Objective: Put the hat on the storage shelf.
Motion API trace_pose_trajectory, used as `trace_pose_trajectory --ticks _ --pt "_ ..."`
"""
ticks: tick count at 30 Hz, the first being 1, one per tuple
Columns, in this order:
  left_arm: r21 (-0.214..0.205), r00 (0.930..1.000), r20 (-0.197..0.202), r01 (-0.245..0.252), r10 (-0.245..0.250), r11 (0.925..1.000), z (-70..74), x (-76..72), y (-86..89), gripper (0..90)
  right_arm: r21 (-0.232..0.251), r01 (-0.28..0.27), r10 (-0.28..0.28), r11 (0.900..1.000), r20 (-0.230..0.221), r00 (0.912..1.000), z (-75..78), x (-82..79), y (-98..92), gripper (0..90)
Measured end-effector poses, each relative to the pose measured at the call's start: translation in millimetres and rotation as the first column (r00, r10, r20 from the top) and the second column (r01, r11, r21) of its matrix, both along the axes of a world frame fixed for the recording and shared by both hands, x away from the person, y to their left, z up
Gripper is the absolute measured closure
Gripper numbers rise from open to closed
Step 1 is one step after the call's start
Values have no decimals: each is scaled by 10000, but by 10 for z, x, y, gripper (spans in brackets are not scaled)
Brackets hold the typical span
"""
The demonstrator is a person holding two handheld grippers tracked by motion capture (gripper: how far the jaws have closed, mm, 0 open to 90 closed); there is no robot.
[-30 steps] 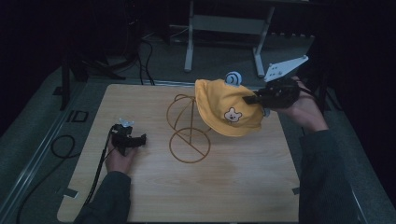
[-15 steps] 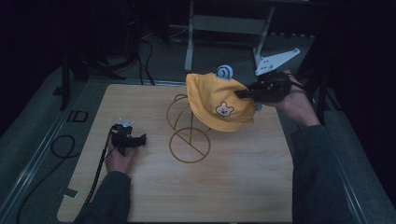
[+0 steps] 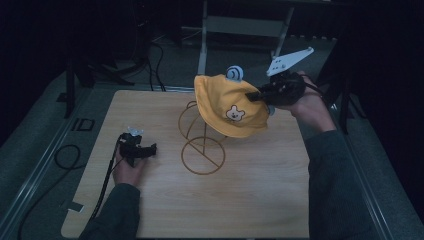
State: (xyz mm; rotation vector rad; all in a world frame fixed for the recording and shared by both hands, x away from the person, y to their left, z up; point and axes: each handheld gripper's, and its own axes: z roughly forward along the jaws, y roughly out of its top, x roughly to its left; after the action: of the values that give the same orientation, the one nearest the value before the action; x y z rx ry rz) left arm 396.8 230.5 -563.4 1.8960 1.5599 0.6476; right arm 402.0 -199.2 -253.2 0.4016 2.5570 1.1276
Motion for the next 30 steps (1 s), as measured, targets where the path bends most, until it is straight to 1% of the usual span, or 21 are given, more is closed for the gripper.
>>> trace_pose_trajectory --ticks 7,12,15,18,24,30 --pt "6 10000 -7 3 -3 10000 1 0 0 146 -24 -53 53 10000 37 10000 35 13 74 823" --pt "3 10000 -6 3 -3 10000 0 0 0 146 -264 -94 94 9996 19 10000 34 29 142 823" --pt "5 10000 -5 3 -3 10000 0 0 0 146 -277 -105 106 9996 5 9999 44 36 182 823" --pt "4 10000 -5 2 -2 10000 1 0 0 146 -403 -131 133 9991 46 9999 58 45 226 823" --pt "3 10000 -4 0 0 10000 0 0 0 146 -369 -206 209 9991 77 9998 78 54 315 822" --pt "8 10000 -6 5 -5 10000 0 0 0 146 -724 -491 491 9962 -19 9988 52 69 495 817"
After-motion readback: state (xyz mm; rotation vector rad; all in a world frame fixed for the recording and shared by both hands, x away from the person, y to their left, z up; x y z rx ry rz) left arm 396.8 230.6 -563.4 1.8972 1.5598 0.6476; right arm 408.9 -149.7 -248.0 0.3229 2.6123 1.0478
